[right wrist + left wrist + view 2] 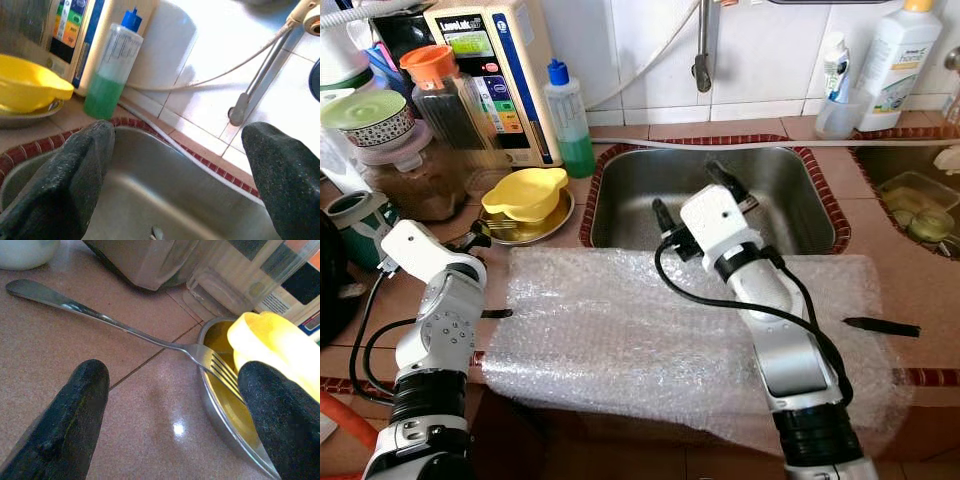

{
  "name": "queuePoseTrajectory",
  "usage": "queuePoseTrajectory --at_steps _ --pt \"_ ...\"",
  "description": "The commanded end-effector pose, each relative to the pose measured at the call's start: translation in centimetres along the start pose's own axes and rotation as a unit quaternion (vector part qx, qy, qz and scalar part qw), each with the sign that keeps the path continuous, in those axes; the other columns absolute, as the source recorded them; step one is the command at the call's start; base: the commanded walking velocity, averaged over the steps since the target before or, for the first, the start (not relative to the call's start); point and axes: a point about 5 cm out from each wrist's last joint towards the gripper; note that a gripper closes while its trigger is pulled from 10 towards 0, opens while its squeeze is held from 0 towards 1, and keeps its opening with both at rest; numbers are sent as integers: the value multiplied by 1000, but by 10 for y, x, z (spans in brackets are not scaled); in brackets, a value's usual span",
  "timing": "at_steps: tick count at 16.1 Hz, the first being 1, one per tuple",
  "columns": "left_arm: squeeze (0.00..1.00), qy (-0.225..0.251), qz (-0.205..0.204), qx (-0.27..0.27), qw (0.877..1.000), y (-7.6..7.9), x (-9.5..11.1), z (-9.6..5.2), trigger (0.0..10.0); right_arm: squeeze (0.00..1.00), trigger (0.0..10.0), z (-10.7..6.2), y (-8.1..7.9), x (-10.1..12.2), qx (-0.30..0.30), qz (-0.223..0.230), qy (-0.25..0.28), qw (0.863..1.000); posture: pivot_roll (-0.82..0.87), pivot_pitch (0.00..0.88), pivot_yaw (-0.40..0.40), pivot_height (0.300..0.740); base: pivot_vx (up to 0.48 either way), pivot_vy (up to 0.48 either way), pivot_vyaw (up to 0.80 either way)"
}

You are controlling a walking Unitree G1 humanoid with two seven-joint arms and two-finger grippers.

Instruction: Kitchen organization

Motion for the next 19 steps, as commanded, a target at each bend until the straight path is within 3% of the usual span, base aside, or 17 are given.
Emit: queuePoseTrajectory --at_steps 1,3,4,5,7,9,10,13,15,16,19 --pt "0 10 -3 10 1000 -4 7 -1 10000 984 10000 6 -7 15 19 29 30 999 -301 64 145 740 0 0 0" --pt "0 11 -3 11 1000 -5 8 -2 10000 965 10000 7 -12 21 34 28 41 998 -299 63 146 740 0 0 0" --pt "0 10 -3 11 1000 -5 7 -2 10000 949 10000 7 -10 22 26 -12 45 999 -298 61 144 740 0 0 0" --pt "0 8 -3 11 1000 -6 6 -3 10000 945 10000 8 -5 10 7 -133 36 990 -294 59 143 740 0 0 0" --pt "0 8 -5 11 1000 -6 6 -3 10000 949 10000 5 2 -6 -18 -121 1 993 -292 59 143 740 0 0 0" --pt "0 8 -7 10 1000 -6 7 -4 10000 945 10000 -4 11 -29 -53 -43 -52 996 -290 60 146 740 0 0 0" --pt "0 9 -7 10 1000 -7 8 -4 10000 941 10000 -11 20 -46 -88 13 -88 992 -291 62 150 740 0 0 0" --pt "0 8 -8 5 1000 -5 9 -4 10000 941 10000 -18 33 -62 -137 39 -112 983 -298 66 159 740 0 0 0" --pt "0 8 -9 -1 1000 -2 9 -4 10000 941 10000 -21 39 -73 -166 96 -131 973 -299 67 160 740 0 0 0" --pt "0 8 -9 -1 1000 -2 10 -4 10000 945 10000 -21 39 -72 -167 93 -129 973 -298 68 163 740 0 0 0" --pt "0 12 -11 1 1000 -3 13 -4 10000 953 10000 -11 32 -39 -138 18 -39 990 -292 69 165 740 0 0 0"
Point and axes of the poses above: a point about 5 cm out from each wrist's last joint towards the gripper, its own z axis pointing out of the wrist towards the gripper, its own x axis along the axis of the wrist's last joint, y = z × x, and after that the axes turned 3 degrees about z, right-handed
